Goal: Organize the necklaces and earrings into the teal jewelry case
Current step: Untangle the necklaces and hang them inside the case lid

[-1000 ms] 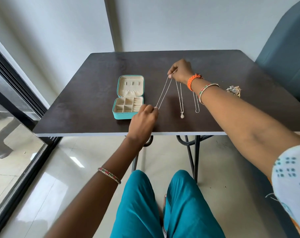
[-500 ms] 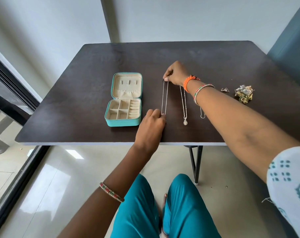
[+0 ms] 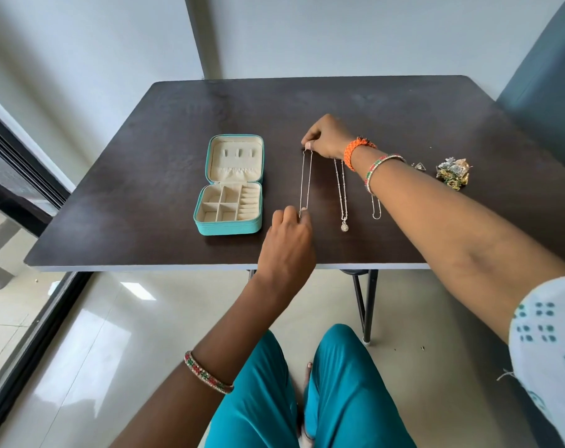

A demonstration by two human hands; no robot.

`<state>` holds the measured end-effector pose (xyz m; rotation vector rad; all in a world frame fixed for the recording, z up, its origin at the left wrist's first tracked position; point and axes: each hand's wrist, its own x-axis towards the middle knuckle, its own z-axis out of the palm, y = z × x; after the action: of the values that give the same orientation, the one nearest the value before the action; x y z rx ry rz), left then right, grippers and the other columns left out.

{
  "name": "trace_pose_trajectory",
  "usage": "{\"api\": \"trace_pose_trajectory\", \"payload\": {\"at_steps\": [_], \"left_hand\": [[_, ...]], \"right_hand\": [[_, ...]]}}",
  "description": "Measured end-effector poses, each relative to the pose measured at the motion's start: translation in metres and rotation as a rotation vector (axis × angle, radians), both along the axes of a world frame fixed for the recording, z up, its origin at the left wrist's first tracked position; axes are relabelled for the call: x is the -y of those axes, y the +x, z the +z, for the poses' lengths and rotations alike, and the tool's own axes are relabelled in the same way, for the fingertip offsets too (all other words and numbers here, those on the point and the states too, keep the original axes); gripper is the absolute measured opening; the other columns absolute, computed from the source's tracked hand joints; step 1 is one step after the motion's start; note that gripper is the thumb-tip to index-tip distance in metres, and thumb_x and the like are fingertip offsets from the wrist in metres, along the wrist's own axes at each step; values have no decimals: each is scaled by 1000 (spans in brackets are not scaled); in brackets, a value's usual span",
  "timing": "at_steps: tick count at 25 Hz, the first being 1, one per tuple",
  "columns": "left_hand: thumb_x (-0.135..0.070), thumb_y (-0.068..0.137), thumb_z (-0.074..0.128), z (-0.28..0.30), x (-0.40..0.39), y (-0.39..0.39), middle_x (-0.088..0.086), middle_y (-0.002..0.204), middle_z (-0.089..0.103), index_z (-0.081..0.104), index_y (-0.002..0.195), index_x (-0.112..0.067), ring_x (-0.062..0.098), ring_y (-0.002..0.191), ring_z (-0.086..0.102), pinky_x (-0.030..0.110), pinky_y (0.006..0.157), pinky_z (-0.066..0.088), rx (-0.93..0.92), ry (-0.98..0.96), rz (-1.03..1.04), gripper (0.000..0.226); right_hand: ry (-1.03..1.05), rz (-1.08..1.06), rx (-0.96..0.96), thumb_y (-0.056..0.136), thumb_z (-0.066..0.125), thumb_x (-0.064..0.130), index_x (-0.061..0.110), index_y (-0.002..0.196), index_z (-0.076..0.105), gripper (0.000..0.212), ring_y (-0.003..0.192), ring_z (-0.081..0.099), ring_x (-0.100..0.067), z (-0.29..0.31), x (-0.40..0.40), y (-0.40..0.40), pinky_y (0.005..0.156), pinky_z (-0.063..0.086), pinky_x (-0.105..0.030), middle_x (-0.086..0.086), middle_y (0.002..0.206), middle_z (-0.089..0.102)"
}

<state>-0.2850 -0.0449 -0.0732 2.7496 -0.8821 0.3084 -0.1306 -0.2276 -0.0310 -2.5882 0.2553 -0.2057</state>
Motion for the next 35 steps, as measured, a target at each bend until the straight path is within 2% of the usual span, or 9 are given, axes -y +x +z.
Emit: {"api": "trace_pose_trajectory", "payload": {"at_steps": [4,6,9,11,15,20,28,32,35], "left_hand": [[-2,88,40,29,-10,-2,17,108,58,52,129,-7,35,96,55,43,74,47,-81,-254,-14,44],[-3,82,42,40,-29,-2,14,112,61,60,122,-8,34,98,58,43,71,52,22,-443,9,44],[-7,83,41,30,-69,16,13,125,59,61,121,-5,31,114,52,39,92,47,162,-596,258,43],[-11,91,39,16,-92,27,15,135,51,51,133,-5,30,126,44,36,105,36,14,-679,406,44],[-19,100,31,-5,-102,30,22,127,57,35,143,-2,38,117,52,40,99,36,-119,-473,378,47],[-29,103,21,-7,-97,55,17,140,48,24,147,-5,29,129,44,38,110,23,-164,-373,370,50],[-19,95,41,-6,-87,45,19,140,42,38,138,-3,35,128,40,41,105,33,17,-626,463,45],[5,78,48,3,-61,28,20,128,48,53,119,1,29,122,39,33,105,32,224,-692,179,42],[7,73,43,11,-30,15,18,112,57,60,105,1,29,107,50,30,93,39,178,-642,-84,38]], "right_hand": [[95,-24,130,87,59,5,10,97,74,18,98,64,-16,21,-16,-19,85,47,-20,-6,104,72],[158,-16,223,86,56,3,12,93,75,22,85,63,-11,26,-34,-39,79,47,-20,-1,92,72],[251,166,271,86,57,6,12,93,75,20,74,57,-5,20,-80,-83,71,41,-14,7,80,67],[204,305,258,87,62,16,13,100,73,18,93,61,-14,5,-115,-108,81,40,-13,-1,98,69],[117,355,245,93,57,20,10,119,66,29,130,38,-35,-33,-152,-126,111,19,-26,-23,129,53],[214,208,296,96,50,12,4,124,60,31,143,16,-38,-53,-159,-111,119,13,-40,-25,148,32],[277,9,597,88,48,5,4,107,67,27,112,55,-30,-33,-144,-146,98,43,-33,-16,118,59],[200,-229,715,79,46,4,10,94,69,28,93,58,-25,-29,-71,-167,85,44,-31,-9,96,66],[180,-362,604,80,47,-1,7,91,70,26,88,62,-31,-36,-4,-165,79,49,-35,-13,92,68]]}}
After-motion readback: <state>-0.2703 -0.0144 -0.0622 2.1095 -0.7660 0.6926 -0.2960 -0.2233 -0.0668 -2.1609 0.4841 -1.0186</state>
